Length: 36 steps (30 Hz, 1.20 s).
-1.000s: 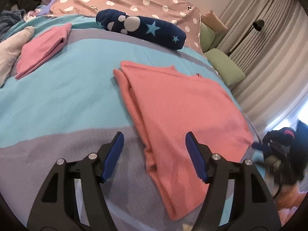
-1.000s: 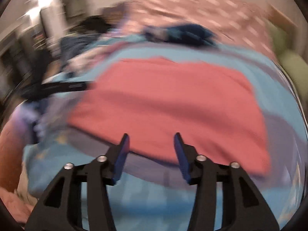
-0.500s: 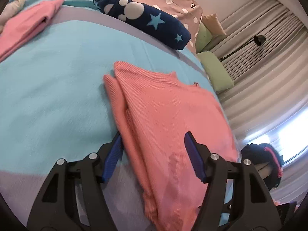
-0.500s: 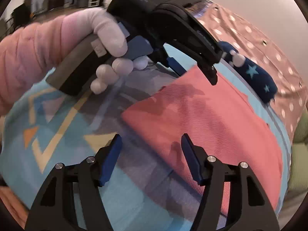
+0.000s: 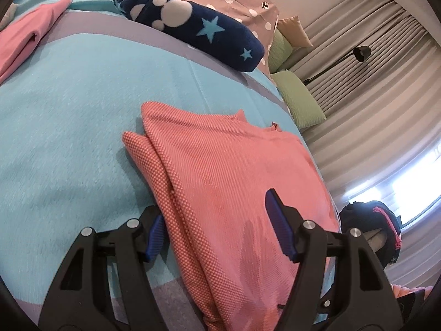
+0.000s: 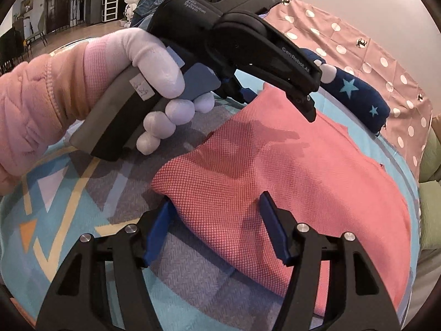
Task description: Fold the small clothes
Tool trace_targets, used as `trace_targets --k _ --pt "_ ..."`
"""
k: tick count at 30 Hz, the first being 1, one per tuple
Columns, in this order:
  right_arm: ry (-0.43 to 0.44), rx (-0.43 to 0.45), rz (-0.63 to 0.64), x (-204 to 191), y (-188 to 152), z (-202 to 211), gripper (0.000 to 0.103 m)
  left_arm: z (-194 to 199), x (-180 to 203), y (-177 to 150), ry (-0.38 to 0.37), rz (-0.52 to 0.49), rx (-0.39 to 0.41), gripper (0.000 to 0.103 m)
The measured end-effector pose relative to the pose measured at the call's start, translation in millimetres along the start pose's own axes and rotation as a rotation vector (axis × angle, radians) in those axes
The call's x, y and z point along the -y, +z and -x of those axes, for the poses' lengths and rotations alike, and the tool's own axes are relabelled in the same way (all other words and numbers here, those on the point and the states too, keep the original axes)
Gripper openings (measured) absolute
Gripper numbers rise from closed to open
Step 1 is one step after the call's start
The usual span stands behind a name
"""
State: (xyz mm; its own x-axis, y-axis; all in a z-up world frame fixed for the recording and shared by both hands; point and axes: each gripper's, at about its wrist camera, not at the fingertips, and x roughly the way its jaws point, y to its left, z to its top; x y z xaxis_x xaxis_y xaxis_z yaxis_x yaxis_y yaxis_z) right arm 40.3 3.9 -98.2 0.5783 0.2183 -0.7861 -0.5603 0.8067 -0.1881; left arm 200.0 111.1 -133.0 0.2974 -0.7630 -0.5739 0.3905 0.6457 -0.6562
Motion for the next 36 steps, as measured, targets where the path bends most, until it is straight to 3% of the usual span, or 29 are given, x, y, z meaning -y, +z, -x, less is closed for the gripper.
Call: trace_targets --k 5,9,10,12,13,21,27,36 --pt "-0.002 0.009 0.001 0.3 0.9 -1.2 0.059 -3.8 1.4 2.4 0.008 -0.009 0.011 0.066" --pt "-0.008 0.021 0.028 -4.2 3.1 -2.0 0.045 -4.4 1.6 2.9 0.024 -0.007 0.015 0.060" --pt "-0.002 0.025 0.040 -5.9 3.5 -1.5 0.034 -4.7 1.1 3.3 0.033 -0.003 0.016 0.053" --pt "-0.013 0.041 0.051 -7.1 3.1 2.0 0.011 -4.5 -3.6 3.2 0.022 0.021 0.015 0.026" --pt "-0.013 0.050 0.042 -3.9 3.3 3.3 0.008 -4.5 -8.3 2.3 -0.007 0.049 0.008 0.014" --pt "0.077 0.170 -0.152 41.5 5.5 37.0 0.008 5.4 12.3 14.9 -0.022 0.030 0.050 0.013" --pt "0.132 0.243 -0.270 66.1 -1.0 59.4 0.008 8.9 52.0 33.8 0.000 -0.017 0.052 0.013" --pt "0.173 0.348 -0.496 138.6 -34.4 99.1 0.008 -17.9 122.2 54.6 0.038 -0.092 0.019 0.013"
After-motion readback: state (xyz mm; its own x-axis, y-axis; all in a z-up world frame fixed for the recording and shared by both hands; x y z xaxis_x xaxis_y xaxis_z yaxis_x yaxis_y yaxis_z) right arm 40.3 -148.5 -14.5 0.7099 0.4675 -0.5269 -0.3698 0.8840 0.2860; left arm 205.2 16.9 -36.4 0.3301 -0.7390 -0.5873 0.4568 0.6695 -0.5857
